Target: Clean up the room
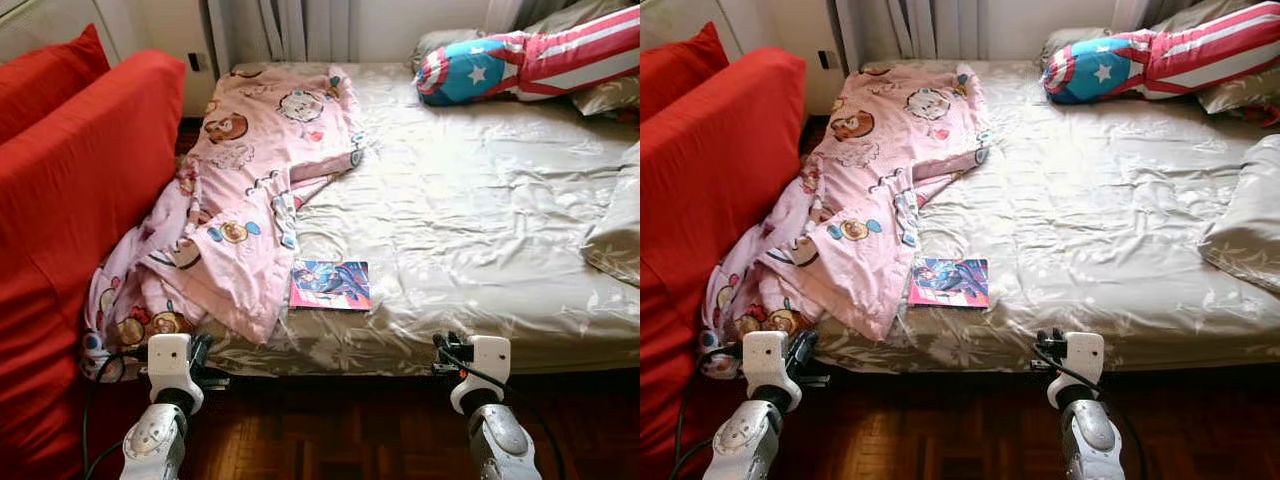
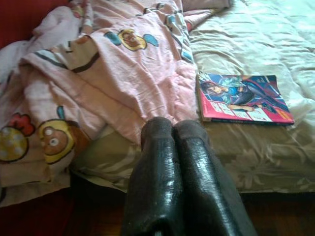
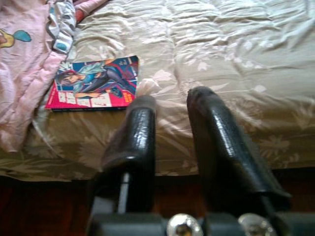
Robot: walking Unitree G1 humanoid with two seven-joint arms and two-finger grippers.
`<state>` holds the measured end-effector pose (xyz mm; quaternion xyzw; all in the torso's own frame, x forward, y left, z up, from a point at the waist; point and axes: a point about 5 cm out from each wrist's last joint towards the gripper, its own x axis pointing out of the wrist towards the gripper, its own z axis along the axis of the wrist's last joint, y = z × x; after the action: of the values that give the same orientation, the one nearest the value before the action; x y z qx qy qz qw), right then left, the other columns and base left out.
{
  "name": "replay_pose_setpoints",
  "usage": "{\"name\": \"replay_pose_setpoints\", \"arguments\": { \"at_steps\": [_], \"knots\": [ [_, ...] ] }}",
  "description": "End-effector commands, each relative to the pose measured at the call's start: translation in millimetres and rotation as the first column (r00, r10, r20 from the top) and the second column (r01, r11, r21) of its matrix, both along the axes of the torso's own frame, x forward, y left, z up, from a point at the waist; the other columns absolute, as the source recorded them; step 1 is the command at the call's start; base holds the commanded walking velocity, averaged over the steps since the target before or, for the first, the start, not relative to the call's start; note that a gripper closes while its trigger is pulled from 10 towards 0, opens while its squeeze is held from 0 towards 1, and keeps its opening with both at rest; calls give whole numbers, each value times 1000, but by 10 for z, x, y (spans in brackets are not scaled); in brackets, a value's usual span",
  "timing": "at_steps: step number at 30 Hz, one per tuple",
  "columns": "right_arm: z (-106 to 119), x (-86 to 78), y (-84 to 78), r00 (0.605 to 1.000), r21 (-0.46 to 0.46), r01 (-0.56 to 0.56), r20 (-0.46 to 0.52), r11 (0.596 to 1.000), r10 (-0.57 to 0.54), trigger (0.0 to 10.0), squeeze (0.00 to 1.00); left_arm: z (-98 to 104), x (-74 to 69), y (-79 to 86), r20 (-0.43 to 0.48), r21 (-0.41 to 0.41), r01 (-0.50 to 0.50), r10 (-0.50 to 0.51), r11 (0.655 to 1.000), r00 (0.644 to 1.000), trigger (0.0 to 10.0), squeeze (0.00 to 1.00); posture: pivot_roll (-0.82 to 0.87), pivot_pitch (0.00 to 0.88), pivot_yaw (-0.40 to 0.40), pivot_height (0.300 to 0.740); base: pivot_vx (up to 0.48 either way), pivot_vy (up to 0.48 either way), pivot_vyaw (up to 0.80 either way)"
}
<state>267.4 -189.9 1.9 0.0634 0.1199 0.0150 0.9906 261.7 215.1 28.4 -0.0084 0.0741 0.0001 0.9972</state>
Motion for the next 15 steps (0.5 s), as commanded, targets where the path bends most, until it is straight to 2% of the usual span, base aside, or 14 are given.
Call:
{"name": "replay_pose_setpoints", "arguments": {
  "at_steps": [1, 8, 12, 15],
  "knots": [
    [-11, -16, 0, 1000, 1, -13, -10, 1000, 13, 10000, 1000, 0, -12, 60, -11, -11, -22, 22, 1000, 1000, 10000, 1000, -36, 178, -17, 740, 0, 0, 0],
    [-5, -4, 23, 999, 0, -37, -10, 999, 37, 10000, 1000, 9, 12, 31, -9, -43, 1, -1, 999, 1000, 10000, 1000, -29, 180, -28, 740, 0, 0, 0],
    [0, 7, 32, 999, -1, -44, -12, 999, 44, 10000, 1000, 24, 69, -58, -5, -50, 35, -35, 998, 999, 10000, 1000, -29, 179, -32, 740, 0, 0, 0],
    [-3, 0, 30, 999, 0, -42, -12, 999, 42, 10000, 1000, 33, 74, -66, -1, -61, 35, -35, 998, 999, 10000, 1000, -30, 180, -31, 740, 0, 0, 0]
  ]
}}
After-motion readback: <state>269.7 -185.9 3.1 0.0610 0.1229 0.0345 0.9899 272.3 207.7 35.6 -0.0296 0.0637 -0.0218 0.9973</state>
